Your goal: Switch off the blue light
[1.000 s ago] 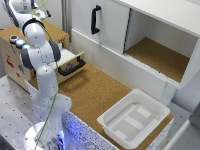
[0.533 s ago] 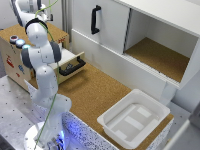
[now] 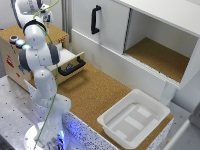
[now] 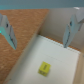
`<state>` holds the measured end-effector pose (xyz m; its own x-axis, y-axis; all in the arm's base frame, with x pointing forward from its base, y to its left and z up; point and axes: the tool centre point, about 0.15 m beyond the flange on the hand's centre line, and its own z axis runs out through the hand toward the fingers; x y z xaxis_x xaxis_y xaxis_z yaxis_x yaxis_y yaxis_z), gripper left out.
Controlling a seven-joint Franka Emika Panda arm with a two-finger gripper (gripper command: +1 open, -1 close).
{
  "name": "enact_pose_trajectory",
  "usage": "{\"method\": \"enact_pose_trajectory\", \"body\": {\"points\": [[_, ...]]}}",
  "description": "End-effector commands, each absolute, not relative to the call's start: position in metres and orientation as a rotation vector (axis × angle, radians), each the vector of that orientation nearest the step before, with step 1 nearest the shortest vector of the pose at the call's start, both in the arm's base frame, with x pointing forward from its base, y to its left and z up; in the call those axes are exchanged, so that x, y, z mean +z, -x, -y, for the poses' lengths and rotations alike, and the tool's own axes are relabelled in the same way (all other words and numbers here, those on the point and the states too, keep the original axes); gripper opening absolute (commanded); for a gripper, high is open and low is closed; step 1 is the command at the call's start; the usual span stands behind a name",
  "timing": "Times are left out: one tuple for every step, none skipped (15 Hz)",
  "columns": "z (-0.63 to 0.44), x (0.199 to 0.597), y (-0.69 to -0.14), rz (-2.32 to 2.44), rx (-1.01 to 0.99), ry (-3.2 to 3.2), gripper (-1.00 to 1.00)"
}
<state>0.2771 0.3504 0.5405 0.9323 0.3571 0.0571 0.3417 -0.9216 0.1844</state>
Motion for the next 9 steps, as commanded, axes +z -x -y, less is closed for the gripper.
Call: {"method": "enact_pose_trajectory", "body": {"points": [[-0.268,0.529,-0.281,-0.259,0.109,-3.009,1.00],[-0.254,0.527,-0.281,-0.208,0.103,-3.008,1.00],[-0.242,0.523,-0.283,-0.155,0.082,-3.018,1.00],[-0.231,0.519,-0.284,-0.141,0.069,-3.027,1.00],[-0.222,0.517,-0.282,-0.145,0.099,-3.009,1.00],[-0.206,0.513,-0.285,-0.107,0.072,-3.012,1.00],[-0.192,0.512,-0.286,-0.096,0.077,-3.002,1.00],[-0.176,0.507,-0.288,-0.063,0.064,-2.999,1.00],[-0.161,0.503,-0.291,-0.026,0.049,-2.995,1.00]]}}
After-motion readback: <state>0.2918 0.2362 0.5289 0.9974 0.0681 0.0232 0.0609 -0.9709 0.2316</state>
